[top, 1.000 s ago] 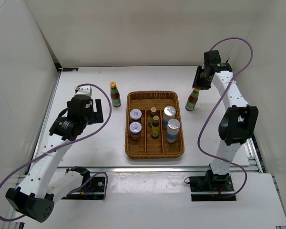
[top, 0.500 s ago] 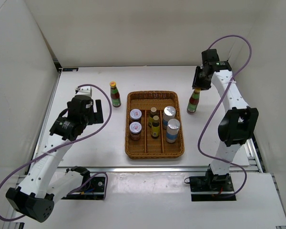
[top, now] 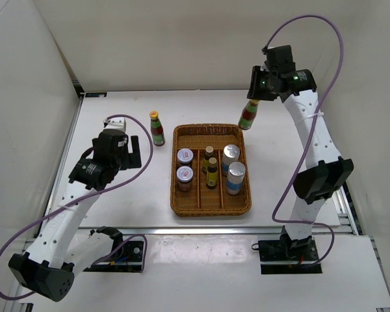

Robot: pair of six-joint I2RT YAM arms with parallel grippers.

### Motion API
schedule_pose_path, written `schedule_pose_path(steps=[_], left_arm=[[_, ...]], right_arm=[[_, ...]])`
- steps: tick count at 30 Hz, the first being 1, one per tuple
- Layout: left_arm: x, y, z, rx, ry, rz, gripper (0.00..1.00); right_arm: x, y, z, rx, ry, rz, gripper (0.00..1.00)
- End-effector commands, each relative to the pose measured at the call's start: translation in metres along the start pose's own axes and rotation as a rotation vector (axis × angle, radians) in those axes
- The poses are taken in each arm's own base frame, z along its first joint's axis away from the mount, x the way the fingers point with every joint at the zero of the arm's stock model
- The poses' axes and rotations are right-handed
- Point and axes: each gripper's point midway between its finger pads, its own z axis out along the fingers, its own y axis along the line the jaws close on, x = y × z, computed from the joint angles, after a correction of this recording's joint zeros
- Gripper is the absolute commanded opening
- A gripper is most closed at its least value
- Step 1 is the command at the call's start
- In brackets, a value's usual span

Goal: Organize the condiment bottles

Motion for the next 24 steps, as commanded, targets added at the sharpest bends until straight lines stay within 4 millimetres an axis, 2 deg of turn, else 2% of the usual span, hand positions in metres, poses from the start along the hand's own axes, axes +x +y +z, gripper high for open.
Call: schedule_pose_path(steps=[1, 5, 10, 11, 15, 20, 24], left_arm=[[-0.003, 0.002, 0.001, -0.013, -0.014, -0.015, 1.0], [-0.003, 0.002, 0.001, -0.013, -0.014, -0.015, 1.0], [-0.004, 0.003, 0.001, -0.022, -0.016, -0.015, 1.0], [-0.004, 0.003, 0.001, -0.022, -0.016, -0.015, 1.0], [-0.005, 0.004, -0.001, -0.02, -0.025, -0.018, 1.0], [-0.005, 0.004, -0.001, -0.02, -0.025, -0.018, 1.0], [-0.005, 0.004, -0.001, -0.02, -0.025, -0.018, 1.0]], right_arm=[[-0.029, 0.05, -0.03, -0.166, -0.127, -0.057, 0.0], [-0.007, 0.076, -0.004, -0.201, -0.072, -0.095, 0.0], [0.02, 0.098, 0.029, -0.224, -0.035, -0.154, 0.0], [0.031, 0.099, 0.038, -0.211, -0.015, -0.163, 0.0], [0.041, 0.099, 0.064, -0.189, -0.025, -0.179, 0.0], [0.052, 0.095, 0.082, -0.168, 0.001, -0.191, 0.0], [0.056, 0.091, 0.087, -0.145, 0.006, -0.182, 0.0]])
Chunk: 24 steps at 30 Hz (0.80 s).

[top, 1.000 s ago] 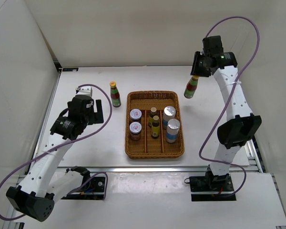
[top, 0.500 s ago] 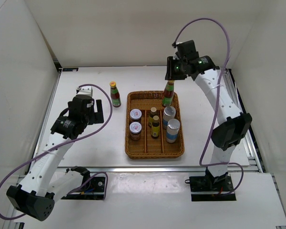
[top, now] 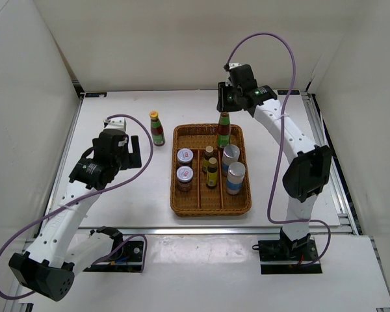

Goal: Organize the condiment bottles

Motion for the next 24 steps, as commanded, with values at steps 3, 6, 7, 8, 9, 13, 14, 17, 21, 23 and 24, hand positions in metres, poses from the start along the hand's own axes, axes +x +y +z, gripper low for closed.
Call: schedule_pose_path(steps=[3, 6, 7, 8, 9, 13, 14, 17, 21, 23, 24], left_arm=[[-0.006, 0.004, -0.002, -0.017, -0.03, -0.018, 1.0], [-0.006, 0.004, -0.002, -0.017, -0.03, -0.018, 1.0], [-0.002, 0.004, 0.0, -0.019, -0.022, -0.015, 1.0], [-0.002, 0.004, 0.0, -0.019, -0.022, -0.015, 1.0], [-0.002, 0.004, 0.0, -0.019, -0.022, -0.015, 1.0], [-0.002, 0.004, 0.0, -0.019, -0.022, -0.015, 1.0], [-0.002, 0.004, 0.0, -0.019, -0.022, -0.015, 1.0], [-0.002, 0.004, 0.0, -0.019, -0.022, -0.015, 1.0], [-0.002, 0.004, 0.0, -0.019, -0.022, -0.015, 1.0], [-0.002, 0.004, 0.0, -0.019, -0.022, -0.015, 1.0], [-0.002, 0.004, 0.0, -0.019, -0.022, -0.015, 1.0]], right_arm=[[-0.006, -0.008, -0.001, 0.046, -0.036, -0.016, 0.0], [-0.019, -0.002, -0.023, 0.042, -0.072, -0.013, 0.0], [-0.029, 0.001, -0.032, 0.036, -0.1, -0.011, 0.0], [-0.031, 0.001, -0.034, 0.036, -0.103, -0.02, 0.0], [-0.036, 0.0, -0.037, 0.042, -0.117, -0.02, 0.0], [-0.033, -0.006, -0.031, 0.069, -0.1, -0.042, 0.0], [-0.029, -0.011, -0.029, 0.078, -0.09, -0.038, 0.0], [-0.028, -0.011, -0.027, 0.076, -0.099, -0.028, 0.0], [-0.031, -0.016, -0.029, 0.082, -0.111, -0.021, 0.0], [-0.041, -0.014, -0.035, 0.077, -0.138, -0.02, 0.0], [-0.039, -0.014, -0.035, 0.079, -0.129, -0.02, 0.0]])
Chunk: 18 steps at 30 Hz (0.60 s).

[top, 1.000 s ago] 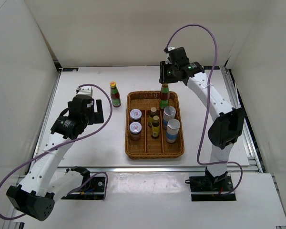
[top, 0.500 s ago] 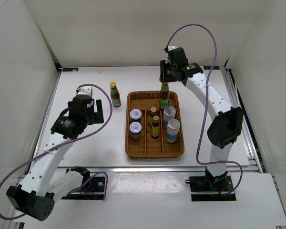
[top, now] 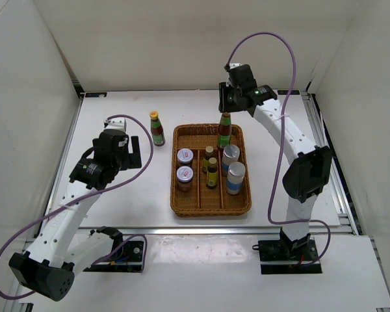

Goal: Organize the condiment bottles

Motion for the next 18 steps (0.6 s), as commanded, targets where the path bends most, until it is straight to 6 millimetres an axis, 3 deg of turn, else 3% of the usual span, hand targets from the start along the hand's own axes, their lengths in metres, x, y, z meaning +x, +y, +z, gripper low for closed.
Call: schedule_pose_path(steps=[1, 12, 14, 18], left_arm=[[-0.004, 0.004, -0.001, -0.018, -0.026, -0.016, 1.0], [-0.004, 0.004, -0.001, -0.018, -0.026, -0.016, 1.0], [-0.004, 0.004, -0.001, -0.018, -0.026, -0.016, 1.0], [-0.004, 0.004, -0.001, -0.018, -0.026, -0.016, 1.0]], right_arm=[[-0.042, -0.007, -0.034, 0.019, -0.133, -0.013, 0.0], [-0.073, -0.001, -0.071, -0.01, -0.226, -0.007, 0.0], [-0.073, -0.001, -0.071, -0.009, -0.226, -0.017, 0.0], [-0.06, -0.009, -0.05, 0.009, -0.196, -0.022, 0.0]])
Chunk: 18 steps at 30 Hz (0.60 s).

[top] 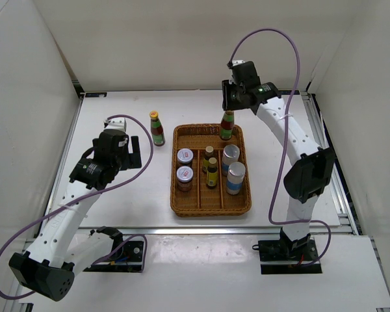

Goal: Organize the condiment bottles

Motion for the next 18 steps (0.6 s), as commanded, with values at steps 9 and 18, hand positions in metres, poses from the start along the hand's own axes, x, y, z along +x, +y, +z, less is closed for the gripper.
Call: schedule_pose_path(steps=[9, 18], left_arm=[[-0.004, 0.004, -0.001, -0.018, -0.026, -0.016, 1.0], [-0.003, 0.004, 0.001, -0.02, -0.018, -0.013, 1.0]], right_arm=[[0.004, -0.019, 0.014, 0.002, -0.083, 0.018, 0.0], [0.027, -0.027, 0.025, 0.017, -0.04, 0.021, 0.0]])
